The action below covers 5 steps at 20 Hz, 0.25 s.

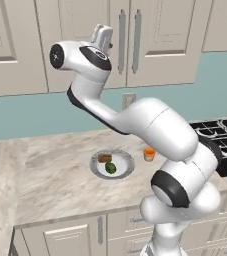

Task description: Pick the avocado and bread from the counter and place them on the plate. Then pick the jam from the cabinet and place it next to the plate. Lastly close the cabinet door.

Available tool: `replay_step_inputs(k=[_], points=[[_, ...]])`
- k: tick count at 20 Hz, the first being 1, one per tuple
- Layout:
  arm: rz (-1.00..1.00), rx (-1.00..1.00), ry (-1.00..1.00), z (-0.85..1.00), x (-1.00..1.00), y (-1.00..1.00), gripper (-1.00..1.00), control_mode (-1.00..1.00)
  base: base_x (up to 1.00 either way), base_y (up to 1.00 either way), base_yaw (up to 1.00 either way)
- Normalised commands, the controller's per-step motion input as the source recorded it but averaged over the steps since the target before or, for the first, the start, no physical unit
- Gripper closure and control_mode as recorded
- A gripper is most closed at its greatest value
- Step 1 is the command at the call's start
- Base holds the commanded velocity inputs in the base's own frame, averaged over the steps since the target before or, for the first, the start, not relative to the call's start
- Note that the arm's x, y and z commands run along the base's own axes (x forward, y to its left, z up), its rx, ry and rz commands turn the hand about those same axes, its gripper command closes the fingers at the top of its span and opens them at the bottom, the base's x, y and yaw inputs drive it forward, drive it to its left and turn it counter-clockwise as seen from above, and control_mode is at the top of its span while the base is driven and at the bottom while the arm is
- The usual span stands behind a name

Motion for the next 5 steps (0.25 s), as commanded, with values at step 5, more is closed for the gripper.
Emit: replay_step_inputs(k=[5], points=[[0.00, 0.01, 0.00, 0.00, 0.16, -0.12, -1.00, -1.00, 0.00, 0.00, 0.00]])
